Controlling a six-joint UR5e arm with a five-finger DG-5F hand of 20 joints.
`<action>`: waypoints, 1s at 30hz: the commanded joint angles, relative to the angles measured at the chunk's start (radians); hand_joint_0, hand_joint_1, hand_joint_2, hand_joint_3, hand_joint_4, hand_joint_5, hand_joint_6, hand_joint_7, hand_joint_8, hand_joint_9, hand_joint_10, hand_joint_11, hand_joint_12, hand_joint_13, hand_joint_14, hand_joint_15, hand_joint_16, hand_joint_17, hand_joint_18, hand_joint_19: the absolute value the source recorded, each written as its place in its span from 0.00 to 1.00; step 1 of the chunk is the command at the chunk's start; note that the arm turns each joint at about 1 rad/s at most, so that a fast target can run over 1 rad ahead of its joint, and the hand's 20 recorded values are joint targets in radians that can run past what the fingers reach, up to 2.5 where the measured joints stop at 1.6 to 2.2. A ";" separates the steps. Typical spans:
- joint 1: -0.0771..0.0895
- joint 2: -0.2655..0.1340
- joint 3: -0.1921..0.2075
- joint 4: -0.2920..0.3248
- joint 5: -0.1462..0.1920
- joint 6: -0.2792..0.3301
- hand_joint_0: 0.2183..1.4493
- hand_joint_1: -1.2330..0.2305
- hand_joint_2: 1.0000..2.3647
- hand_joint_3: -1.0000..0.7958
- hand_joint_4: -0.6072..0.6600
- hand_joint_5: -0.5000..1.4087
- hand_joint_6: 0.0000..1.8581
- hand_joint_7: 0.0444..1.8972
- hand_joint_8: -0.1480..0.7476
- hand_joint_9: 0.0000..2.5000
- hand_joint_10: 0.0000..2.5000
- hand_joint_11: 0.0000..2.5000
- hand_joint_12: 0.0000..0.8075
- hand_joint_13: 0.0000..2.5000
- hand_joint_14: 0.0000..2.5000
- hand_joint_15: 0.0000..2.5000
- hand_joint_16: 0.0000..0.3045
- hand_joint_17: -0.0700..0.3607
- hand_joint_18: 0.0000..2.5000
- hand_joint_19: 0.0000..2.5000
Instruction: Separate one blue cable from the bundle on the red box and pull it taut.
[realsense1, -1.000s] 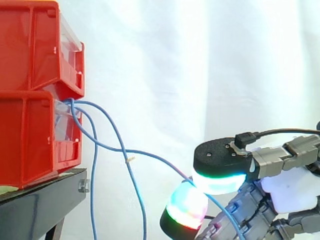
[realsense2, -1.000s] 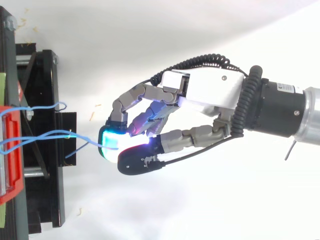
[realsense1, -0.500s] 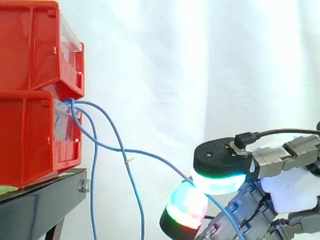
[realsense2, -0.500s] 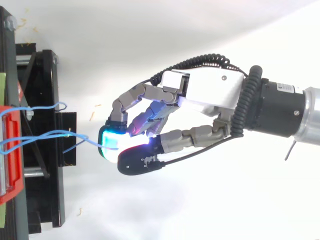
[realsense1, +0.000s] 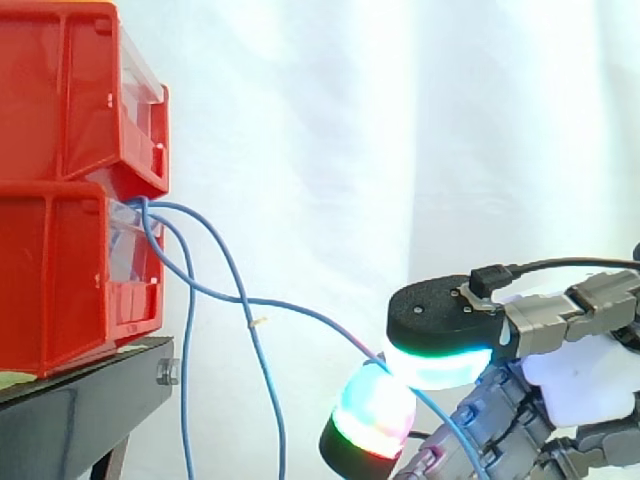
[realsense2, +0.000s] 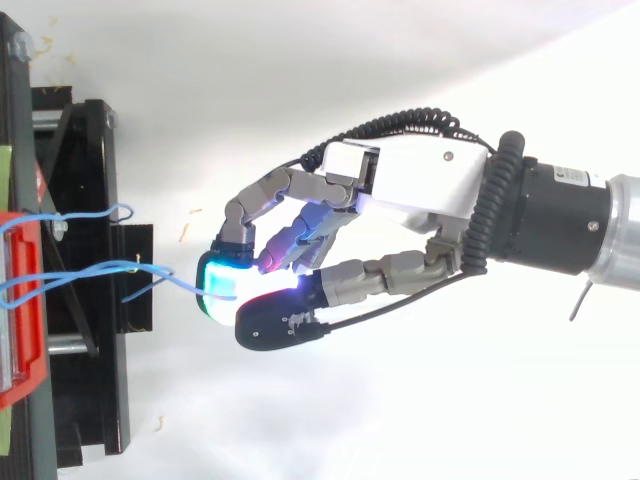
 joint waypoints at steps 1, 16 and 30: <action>0.000 0.000 0.000 0.000 0.000 0.000 0.28 0.31 0.11 0.49 0.46 0.26 0.47 0.47 0.52 0.36 0.00 0.00 0.57 0.34 0.00 0.15 0.23 0.53 0.34 0.20; 0.000 0.000 0.000 0.000 0.000 0.000 0.28 0.31 0.10 0.49 0.46 0.26 0.47 0.46 0.52 0.36 0.00 0.01 0.57 0.35 0.01 0.15 0.23 0.53 0.34 0.20; 0.000 0.000 0.000 0.000 0.000 0.000 0.29 0.31 0.07 0.49 0.46 0.26 0.47 0.47 0.52 0.37 0.00 0.01 0.57 0.35 0.01 0.15 0.23 0.53 0.34 0.20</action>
